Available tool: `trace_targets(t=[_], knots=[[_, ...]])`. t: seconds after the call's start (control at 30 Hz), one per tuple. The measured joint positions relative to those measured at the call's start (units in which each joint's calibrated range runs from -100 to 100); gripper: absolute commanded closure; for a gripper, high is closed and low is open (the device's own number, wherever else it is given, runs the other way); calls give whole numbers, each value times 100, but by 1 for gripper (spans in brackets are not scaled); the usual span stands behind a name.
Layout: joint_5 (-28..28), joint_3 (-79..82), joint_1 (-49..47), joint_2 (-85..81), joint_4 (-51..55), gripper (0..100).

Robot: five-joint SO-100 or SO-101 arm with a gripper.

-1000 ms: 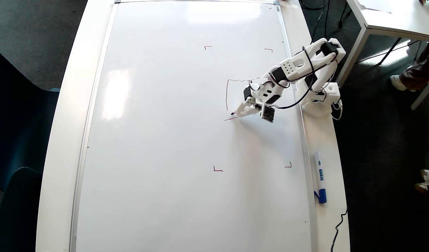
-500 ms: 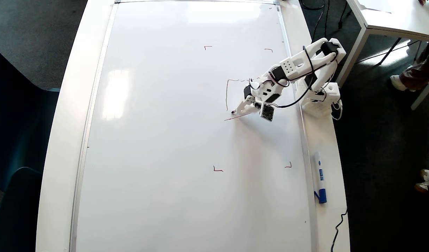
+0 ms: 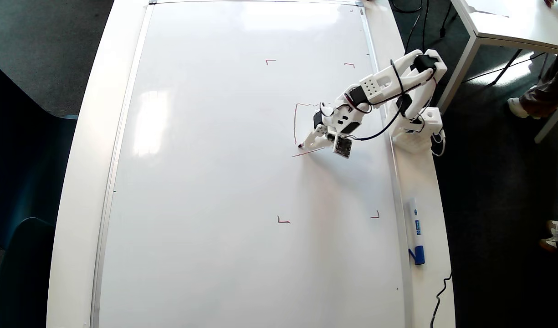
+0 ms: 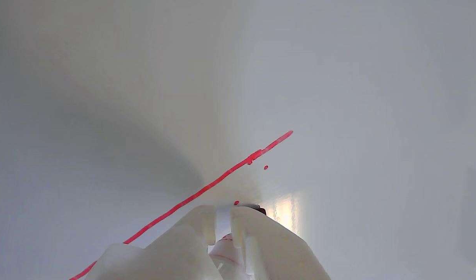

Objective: Draw on a whiteboard a robot head using a pen attached to the gripper

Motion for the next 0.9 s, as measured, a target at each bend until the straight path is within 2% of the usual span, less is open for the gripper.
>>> trace_targets(t=[0.9], knots=[[0, 566, -113, -610, 312, 99]])
